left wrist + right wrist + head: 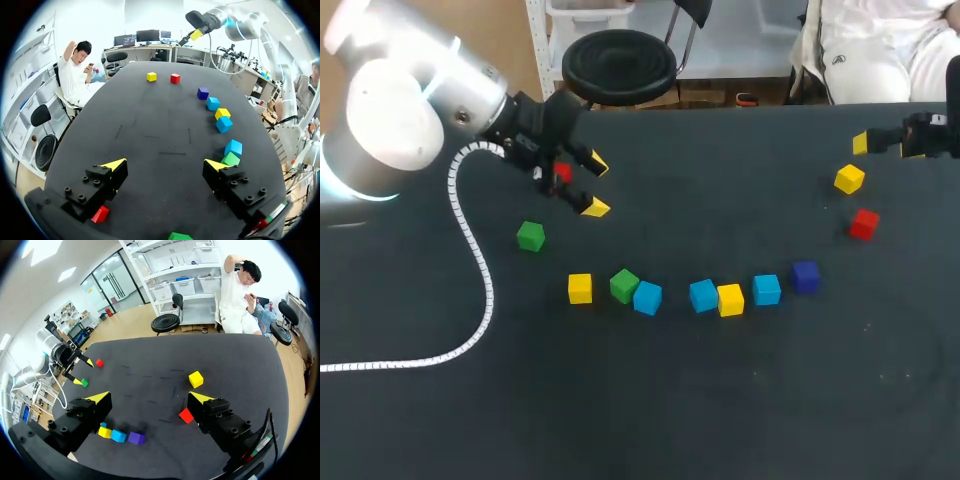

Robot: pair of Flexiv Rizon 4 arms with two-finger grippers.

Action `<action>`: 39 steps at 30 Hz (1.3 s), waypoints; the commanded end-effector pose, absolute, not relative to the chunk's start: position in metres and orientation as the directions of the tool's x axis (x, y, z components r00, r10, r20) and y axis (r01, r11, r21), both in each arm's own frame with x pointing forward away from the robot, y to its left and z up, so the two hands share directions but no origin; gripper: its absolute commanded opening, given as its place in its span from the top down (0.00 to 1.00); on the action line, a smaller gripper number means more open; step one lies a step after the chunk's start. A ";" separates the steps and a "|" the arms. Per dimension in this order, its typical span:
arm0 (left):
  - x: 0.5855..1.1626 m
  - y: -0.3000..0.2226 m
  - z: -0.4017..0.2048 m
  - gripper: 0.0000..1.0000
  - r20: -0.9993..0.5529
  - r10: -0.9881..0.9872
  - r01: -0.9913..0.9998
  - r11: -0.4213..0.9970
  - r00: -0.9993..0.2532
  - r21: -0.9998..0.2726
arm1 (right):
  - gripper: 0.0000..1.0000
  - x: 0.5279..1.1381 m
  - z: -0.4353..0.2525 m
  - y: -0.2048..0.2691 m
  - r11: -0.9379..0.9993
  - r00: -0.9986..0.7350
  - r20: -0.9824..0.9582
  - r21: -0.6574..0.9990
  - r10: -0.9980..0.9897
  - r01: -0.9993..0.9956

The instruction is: Place the blue cubes, place green cubes on the blue cubes, place the yellow cubes on the green cubes, then place the red cubes on the yellow cubes, and place purple cube on the red cubes.

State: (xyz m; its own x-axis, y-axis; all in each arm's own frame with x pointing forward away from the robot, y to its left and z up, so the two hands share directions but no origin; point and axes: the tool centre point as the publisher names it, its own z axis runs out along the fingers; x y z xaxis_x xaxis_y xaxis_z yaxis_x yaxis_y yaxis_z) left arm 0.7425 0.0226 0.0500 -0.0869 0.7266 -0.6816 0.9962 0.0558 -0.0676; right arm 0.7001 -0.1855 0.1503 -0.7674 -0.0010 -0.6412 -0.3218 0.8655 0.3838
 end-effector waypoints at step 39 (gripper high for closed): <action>0.744 0.023 0.050 0.00 -0.681 0.727 0.996 0.053 -0.086 -0.069 | 0.00 0.678 0.123 -0.017 0.403 -0.522 -0.473 0.335 -0.710 -0.851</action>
State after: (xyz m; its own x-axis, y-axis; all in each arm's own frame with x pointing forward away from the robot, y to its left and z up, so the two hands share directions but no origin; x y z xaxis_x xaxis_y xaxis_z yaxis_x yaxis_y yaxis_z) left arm 0.7426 0.0226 0.0501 -0.0873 0.7269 -0.6812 0.9961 0.0559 -0.0681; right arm 0.6745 -0.0161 0.1233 -0.5234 -0.7083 -0.4736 -0.8519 0.4458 0.2747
